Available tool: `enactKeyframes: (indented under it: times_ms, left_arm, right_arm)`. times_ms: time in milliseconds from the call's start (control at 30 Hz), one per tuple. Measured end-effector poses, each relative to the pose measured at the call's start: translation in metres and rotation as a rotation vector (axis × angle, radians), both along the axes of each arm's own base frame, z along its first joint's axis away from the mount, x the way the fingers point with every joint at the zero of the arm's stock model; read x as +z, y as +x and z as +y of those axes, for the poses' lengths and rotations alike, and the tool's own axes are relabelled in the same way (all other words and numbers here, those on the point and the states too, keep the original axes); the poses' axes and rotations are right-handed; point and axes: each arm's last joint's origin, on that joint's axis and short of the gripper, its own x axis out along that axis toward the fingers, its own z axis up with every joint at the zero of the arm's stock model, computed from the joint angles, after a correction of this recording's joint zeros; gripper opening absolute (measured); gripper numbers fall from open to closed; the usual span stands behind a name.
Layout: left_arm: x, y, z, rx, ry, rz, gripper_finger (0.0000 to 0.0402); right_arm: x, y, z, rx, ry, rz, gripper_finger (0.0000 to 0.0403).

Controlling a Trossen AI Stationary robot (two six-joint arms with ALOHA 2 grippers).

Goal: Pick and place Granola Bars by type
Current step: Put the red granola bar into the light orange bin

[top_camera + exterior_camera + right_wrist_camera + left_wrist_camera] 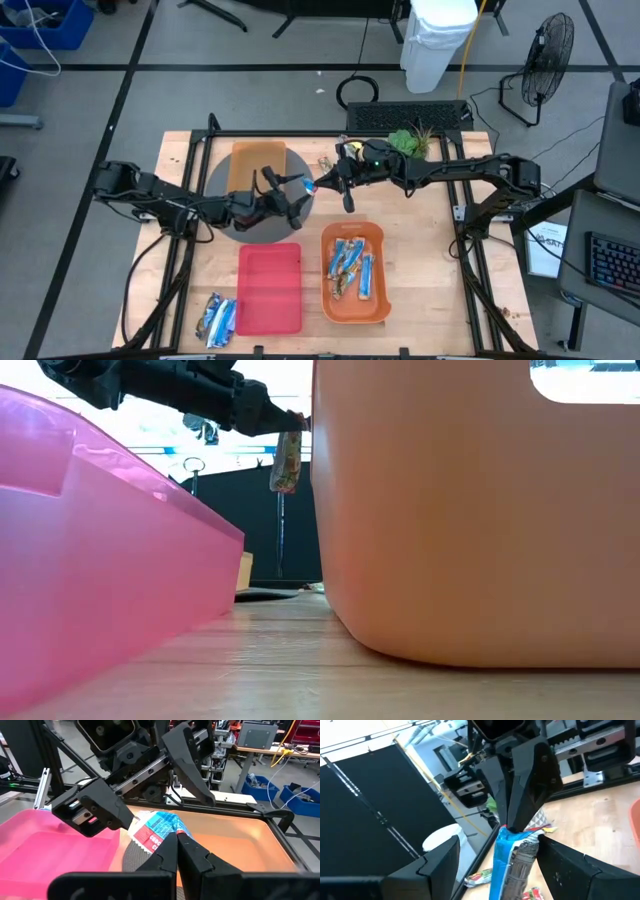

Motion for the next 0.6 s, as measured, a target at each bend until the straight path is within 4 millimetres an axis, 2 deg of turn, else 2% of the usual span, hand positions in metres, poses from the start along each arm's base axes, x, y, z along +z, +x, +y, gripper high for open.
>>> enactKeyframes:
  times_ms: [133,267,400,600]
  left_arm:
    - [-0.0001,-0.0001,0.0002,0.008,0.000,0.001,0.0254]
    - [-0.0004,-0.0001,0.0002,0.007,-0.001,0.003,0.0221]
    - [-0.0007,0.0000,0.0000,0.000,-0.003,0.004,0.0155]
    - [-0.0008,0.0008,-0.0012,-0.056,-0.005,0.005,0.0026]
  right_arm:
    - [0.0001,0.0000,-0.0001,-0.001,0.005,0.000,0.0000]
    - [0.0001,0.0000,-0.0001,-0.002,0.005,0.000,0.0000]
    - [0.0003,0.0000,-0.0002,-0.002,0.005,0.000,0.0000]
    - [0.0004,0.0001,0.0000,0.001,0.005,-0.001,0.0000]
